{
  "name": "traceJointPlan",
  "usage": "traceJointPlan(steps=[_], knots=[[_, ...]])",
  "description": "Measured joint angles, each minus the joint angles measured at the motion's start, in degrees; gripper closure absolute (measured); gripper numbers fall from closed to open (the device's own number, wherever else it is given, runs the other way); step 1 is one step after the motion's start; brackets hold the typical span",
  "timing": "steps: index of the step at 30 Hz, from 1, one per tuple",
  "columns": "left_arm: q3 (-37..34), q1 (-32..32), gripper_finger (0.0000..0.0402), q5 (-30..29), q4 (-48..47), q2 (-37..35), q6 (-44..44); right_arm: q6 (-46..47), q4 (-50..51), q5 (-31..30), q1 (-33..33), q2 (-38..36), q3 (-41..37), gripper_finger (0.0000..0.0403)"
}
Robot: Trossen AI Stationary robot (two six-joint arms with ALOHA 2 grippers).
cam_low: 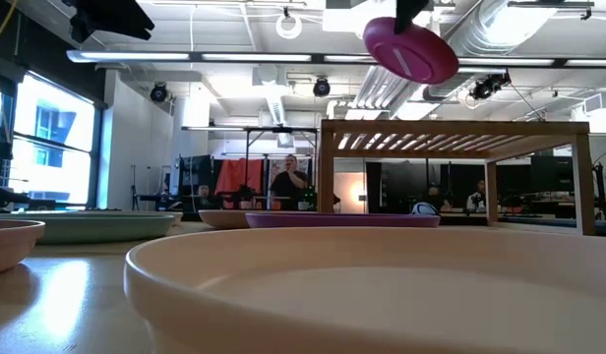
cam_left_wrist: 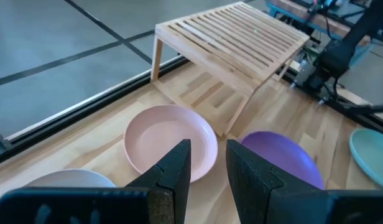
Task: Place and stack plates onto a shelf
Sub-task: Put the pink plate on the shelf
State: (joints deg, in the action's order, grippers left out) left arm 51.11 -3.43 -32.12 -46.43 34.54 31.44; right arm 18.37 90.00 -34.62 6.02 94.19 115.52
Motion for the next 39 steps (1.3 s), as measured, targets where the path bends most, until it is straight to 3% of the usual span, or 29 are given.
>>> traceJointPlan(steps=[12,22,39], knots=[[0.0,4.4,0.0312,-0.5,0.2,0.0,0.4,-4.3,0.1,0.7,8.3,-11.7,-17.6,0.0403],[0.0,8.2,0.0312,-0.8,0.2,0.0,0.9,-3.4,0.0,3.1,11.0,-15.3,-29.7,0.0403],[0.0,12.4,0.0312,-0.7,0.2,0.3,0.9,-3.3,0.0,10.9,12.4,-15.1,-34.1,0.0403]])
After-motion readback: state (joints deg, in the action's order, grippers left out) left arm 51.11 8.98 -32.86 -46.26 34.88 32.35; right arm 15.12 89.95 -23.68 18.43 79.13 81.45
